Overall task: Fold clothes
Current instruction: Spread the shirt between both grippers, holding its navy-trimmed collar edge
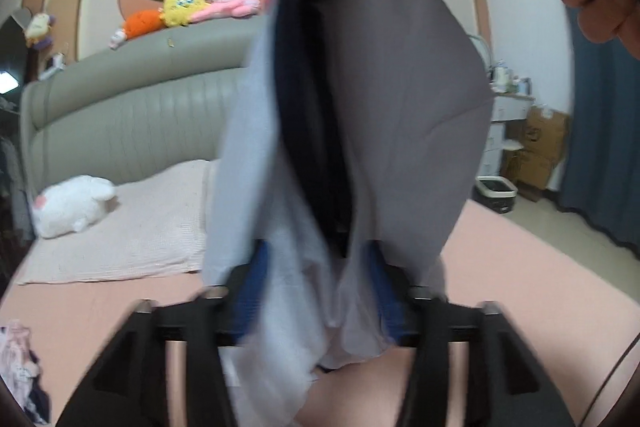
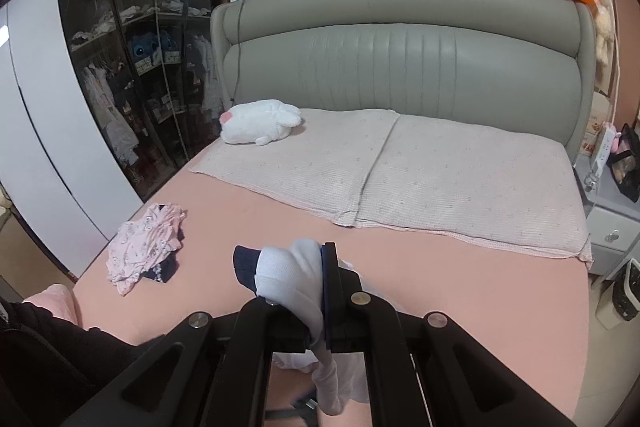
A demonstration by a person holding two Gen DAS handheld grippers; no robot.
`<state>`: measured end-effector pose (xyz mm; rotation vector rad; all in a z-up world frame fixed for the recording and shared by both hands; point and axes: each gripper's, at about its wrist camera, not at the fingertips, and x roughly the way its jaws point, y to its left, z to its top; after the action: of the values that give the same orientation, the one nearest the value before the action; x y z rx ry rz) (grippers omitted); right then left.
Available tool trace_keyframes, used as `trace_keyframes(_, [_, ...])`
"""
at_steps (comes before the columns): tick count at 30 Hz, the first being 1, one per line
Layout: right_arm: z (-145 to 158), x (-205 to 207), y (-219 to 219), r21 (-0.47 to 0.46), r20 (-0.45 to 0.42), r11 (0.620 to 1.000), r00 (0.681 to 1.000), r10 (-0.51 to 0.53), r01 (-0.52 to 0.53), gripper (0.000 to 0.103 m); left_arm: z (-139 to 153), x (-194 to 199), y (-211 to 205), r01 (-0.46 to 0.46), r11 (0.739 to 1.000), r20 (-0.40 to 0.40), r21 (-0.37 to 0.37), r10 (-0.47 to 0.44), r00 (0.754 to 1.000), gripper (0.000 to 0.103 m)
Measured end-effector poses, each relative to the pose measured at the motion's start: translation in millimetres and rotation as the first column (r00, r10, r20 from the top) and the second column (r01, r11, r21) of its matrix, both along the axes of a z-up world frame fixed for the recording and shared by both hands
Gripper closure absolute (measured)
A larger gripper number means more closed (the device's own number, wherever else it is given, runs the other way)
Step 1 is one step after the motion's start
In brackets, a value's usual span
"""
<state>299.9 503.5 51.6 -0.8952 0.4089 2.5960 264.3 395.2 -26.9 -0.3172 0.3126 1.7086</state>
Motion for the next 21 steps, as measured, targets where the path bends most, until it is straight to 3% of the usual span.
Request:
trace_keyframes(3, [3,-5,-14,0.021,0.002,0.999,0.999,0.032,-0.033,0.102,2,1,7,-0.023,1.000,-0.035,0.013,0.023,0.999,0.039])
trace_keyframes(11, [8,-8,-26,0.062,0.007,0.997,0.999,0.041,-0.042,0.102,-2,-23,18,-0.057,0.998,0.006,-0.019,0.057,0.998,0.039])
trace_keyframes(13, [7,-7,-21,0.058,0.006,0.998,1.000,0.026,-0.026,0.102,-7,-25,21,-0.038,0.998,0.000,-0.043,0.038,0.999,0.052])
trace_keyframes(14, [5,-7,-19,0.054,0.006,0.998,1.000,0.020,-0.020,0.102,-9,-26,22,-0.029,0.998,-0.003,-0.055,0.028,1.000,0.074])
trace_keyframes(15, [4,-6,-16,0.051,0.008,0.999,1.000,0.014,-0.015,0.102,-12,-26,24,-0.019,0.997,-0.017,-0.071,0.018,1.000,0.083])
trace_keyframes(17, [-1,-4,-11,0.041,0.015,0.999,1.000,-0.001,0.001,0.102,-16,-27,26,0.011,0.996,-0.028,-0.090,-0.013,1.000,0.093])
trace_keyframes(21, [-10,0,-2,0.043,0.032,0.998,0.999,-0.039,0.037,0.102,-16,-35,29,0.050,0.992,-0.017,-0.118,-0.052,0.998,0.095])
